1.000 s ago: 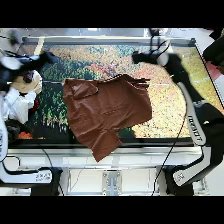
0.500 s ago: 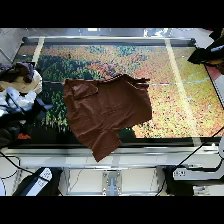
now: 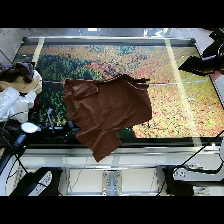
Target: Fold the shirts.
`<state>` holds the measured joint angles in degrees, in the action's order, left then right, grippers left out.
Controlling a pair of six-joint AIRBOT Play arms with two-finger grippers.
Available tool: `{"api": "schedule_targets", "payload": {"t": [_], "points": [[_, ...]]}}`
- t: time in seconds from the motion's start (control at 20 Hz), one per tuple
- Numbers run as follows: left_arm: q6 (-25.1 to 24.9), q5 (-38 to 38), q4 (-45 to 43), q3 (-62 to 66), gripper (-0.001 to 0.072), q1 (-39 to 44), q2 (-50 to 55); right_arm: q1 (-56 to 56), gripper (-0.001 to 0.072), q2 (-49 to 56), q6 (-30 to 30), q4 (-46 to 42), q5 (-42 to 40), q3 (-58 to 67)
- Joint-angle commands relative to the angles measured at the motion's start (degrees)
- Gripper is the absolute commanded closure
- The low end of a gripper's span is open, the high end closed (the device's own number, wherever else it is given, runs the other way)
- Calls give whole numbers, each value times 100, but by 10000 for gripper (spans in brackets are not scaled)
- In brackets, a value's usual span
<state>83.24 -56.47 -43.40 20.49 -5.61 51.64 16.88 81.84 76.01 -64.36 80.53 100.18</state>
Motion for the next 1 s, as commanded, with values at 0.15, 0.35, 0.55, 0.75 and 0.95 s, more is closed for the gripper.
{"api": "schedule_targets", "payload": {"t": [0.15,0.35,0.55,0.75,0.95], "points": [[553,-146,-485,-81,237,356,72,-7,153,-7,-81,-935,107,-149],[951,96,-981,-83,236,671,278,-9,159,-7,-177,-898,81,-1185],[935,1244,-166,-81,237,1314,807,-9,158,-7,-225,-319,-374,-2553],[935,1805,417,-79,573,1851,1178,-15,158,-4,-225,531,-940,-3860],[938,2059,496,-59,692,1829,1019,-227,158,28,-732,1880,-2000,-5095]]}}
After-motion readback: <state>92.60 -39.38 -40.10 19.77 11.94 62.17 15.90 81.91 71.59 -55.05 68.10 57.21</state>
